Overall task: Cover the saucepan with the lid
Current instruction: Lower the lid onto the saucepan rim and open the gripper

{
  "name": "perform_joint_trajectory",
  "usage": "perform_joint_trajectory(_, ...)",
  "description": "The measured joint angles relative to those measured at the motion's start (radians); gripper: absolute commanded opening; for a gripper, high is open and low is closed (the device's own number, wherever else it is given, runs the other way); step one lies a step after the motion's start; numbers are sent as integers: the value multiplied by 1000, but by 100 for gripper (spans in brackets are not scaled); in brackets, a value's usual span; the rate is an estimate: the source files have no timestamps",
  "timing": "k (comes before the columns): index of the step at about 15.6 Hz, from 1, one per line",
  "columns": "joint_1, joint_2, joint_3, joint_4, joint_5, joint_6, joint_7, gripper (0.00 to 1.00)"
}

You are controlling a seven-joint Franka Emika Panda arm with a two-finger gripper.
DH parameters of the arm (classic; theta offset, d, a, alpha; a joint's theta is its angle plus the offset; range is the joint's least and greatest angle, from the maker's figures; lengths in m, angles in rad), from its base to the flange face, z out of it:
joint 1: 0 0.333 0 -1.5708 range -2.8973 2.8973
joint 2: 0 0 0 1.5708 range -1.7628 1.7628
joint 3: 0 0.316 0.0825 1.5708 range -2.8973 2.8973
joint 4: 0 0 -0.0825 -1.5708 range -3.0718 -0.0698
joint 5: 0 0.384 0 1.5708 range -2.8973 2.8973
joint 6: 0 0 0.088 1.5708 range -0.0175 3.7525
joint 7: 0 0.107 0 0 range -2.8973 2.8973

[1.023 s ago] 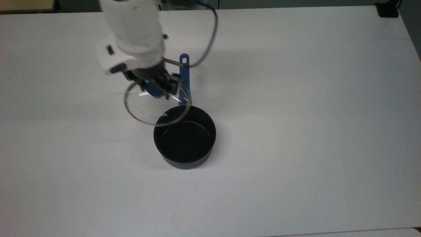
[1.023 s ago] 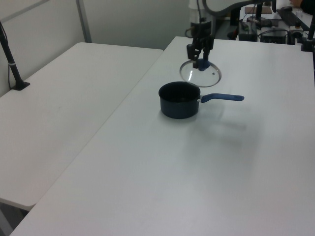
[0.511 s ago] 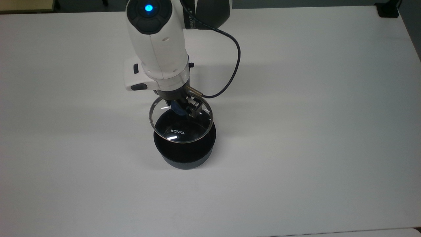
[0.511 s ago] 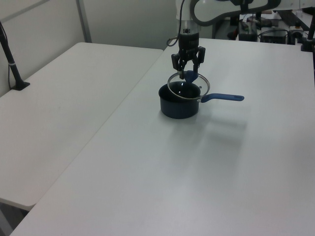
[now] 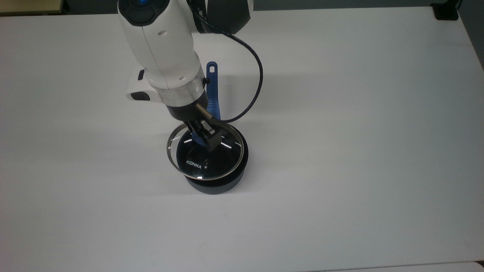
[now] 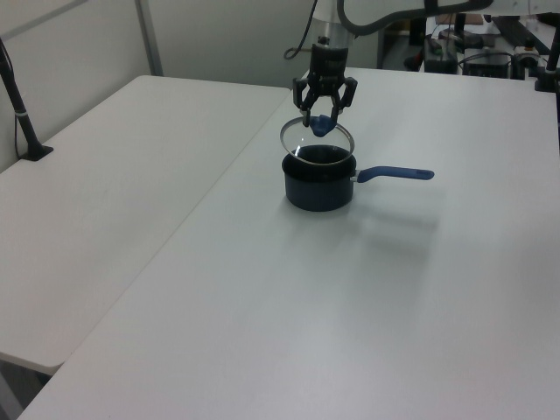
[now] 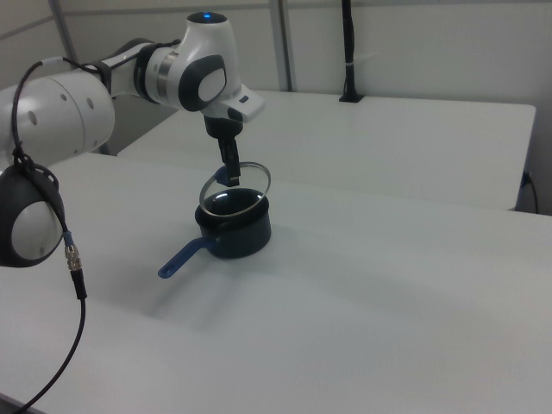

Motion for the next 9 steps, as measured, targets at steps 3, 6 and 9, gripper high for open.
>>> perform_joint_trajectory(3,0,15,-2,0,0,33,6,35)
perform_joint_trajectory(6,0,21,-4,-1,0,34,6,35)
perform_joint_trajectory(9,0,21,-4,-1,0,24,6,35)
